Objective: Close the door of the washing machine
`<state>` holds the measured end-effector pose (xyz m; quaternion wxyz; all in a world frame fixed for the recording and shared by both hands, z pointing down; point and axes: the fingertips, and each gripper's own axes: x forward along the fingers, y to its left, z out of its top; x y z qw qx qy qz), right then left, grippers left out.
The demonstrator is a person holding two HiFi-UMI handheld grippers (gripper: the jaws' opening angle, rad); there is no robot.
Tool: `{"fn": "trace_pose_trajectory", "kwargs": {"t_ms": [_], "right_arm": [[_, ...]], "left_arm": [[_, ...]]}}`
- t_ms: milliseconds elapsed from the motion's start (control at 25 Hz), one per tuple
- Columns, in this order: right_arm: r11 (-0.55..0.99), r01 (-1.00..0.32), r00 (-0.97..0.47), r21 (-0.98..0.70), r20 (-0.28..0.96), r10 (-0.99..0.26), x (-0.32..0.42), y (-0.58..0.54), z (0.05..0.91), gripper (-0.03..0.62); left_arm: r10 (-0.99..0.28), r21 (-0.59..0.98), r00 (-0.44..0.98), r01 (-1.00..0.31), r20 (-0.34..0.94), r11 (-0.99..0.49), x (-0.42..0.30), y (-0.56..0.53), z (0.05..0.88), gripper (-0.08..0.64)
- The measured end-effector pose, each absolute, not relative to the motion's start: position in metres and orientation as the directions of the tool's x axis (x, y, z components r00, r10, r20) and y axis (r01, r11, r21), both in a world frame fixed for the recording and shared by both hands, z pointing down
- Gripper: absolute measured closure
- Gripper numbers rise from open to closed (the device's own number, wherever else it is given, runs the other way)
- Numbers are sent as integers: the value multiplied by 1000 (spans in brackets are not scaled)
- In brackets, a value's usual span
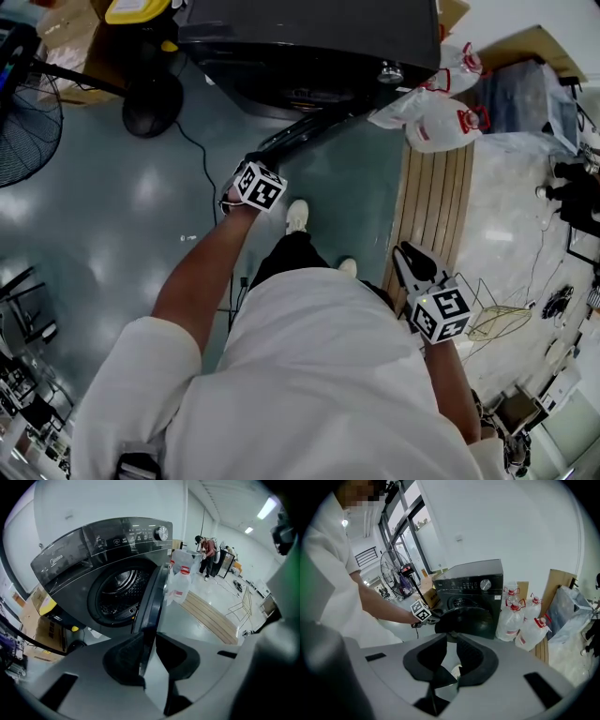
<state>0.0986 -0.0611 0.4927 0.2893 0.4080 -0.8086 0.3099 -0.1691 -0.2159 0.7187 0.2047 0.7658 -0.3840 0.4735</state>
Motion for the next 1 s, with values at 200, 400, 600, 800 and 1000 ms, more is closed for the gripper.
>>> {"fn": "trace_pose_trajectory", "kwargs": {"t_ms": [200,400,600,800,1000], "right_arm": [[455,-850,-488,-267,723,-489,96,-66,495,518],[438,-857,-479,-270,730,-488,95,-72,497,519],[425,-863,-474,-274,731,-491,94,-82,499,520],[412,-868,-468,-276,731,-496,94,-94,502,520],[402,-874,-461,-274,731,-503,94,-103,503,520]], "left_arm": [[-400,-76,240,-771,885,-632,-183,-236,720,471],[-410,-102,226,-762,884,-639,-195,-260,718,469],[-422,-131,206,-755,883,-642,-206,-284,718,468],[-436,-151,196,-752,878,-642,-215,-308,717,468],[-449,-157,186,-767,874,-622,-223,-329,716,469]]}}
